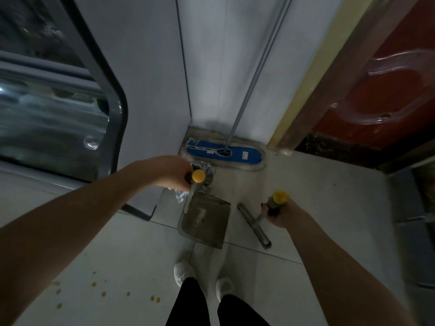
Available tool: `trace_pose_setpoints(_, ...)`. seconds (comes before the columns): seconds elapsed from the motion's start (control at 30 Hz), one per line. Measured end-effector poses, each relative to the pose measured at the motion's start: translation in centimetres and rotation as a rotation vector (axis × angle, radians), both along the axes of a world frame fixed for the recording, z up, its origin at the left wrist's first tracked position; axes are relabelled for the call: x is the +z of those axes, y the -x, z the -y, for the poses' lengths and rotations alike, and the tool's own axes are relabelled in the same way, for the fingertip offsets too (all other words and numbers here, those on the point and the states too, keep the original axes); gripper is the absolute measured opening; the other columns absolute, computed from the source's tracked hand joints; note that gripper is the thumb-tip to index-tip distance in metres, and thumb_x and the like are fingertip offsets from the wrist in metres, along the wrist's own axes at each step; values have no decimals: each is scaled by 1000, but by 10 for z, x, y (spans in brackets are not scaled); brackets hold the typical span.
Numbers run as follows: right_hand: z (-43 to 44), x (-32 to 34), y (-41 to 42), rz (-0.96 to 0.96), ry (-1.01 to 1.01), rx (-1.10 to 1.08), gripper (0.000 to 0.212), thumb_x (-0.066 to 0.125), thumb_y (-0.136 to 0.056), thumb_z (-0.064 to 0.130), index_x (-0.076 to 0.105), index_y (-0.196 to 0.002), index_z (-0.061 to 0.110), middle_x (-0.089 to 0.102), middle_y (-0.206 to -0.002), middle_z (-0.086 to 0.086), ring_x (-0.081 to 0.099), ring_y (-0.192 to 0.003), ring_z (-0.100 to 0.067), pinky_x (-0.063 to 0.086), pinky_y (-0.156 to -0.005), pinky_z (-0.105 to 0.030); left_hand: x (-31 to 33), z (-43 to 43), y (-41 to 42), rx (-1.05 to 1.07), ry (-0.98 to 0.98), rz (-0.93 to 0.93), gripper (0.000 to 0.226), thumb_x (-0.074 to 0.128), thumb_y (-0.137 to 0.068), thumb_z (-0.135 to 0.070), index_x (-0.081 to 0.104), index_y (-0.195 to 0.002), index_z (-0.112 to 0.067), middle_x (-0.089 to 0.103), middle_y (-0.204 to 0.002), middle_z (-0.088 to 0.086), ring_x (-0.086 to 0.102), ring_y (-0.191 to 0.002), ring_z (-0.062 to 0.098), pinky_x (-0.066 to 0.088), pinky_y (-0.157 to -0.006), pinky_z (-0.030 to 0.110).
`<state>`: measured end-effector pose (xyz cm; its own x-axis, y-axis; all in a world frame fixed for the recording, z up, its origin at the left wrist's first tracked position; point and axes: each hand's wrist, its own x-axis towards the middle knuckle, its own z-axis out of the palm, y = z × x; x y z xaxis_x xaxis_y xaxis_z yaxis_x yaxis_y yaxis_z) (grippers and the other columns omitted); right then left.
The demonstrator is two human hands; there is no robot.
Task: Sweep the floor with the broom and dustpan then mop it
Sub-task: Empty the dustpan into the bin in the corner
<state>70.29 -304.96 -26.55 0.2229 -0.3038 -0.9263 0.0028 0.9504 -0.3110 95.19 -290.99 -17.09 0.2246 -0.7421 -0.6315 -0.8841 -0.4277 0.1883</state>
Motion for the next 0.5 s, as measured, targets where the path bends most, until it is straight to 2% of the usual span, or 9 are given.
trace_pose_setpoints(0.07,-4,0,-15,4,-9,-11,33,35,-103,21,44,-75,6,41,-76,-11,39,-59,-20,44,-30,-17,-15,-8,-10,-18,-15,8,17,57,-77,-23,54,-60,-23,55,-53,-5,51,-48,6,35,-46,18)
trace_pose_setpoints(0.2,-7,-3,-39,-36,-22,-28,34,36,-103,22,45,-74,5,43,-76,-12,40,-58,-20,43,-30,-16,-39,-23,-38,26,-16,-29,21,55,-81,-23,52,-61,-24,54,-56,-4,52,-52,7,37,-49,18)
trace_pose_setpoints(0.33,-11,-10,-63,-42,-39,-24,34,37,-103,23,43,-74,6,43,-77,-12,40,-59,-18,43,-30,-16,-50,-33,-65,61,6,15,25,53,-83,-21,47,-59,-23,50,-57,-3,47,-51,8,31,-48,20)
trace_pose_setpoints(0.5,-19,-14,-93,-26,-47,8,31,38,-102,20,45,-76,4,41,-76,-11,40,-60,-19,43,-30,-15,-55,-45,-97,64,17,67,23,51,-85,-22,47,-62,-22,50,-60,-1,47,-53,11,35,-51,23)
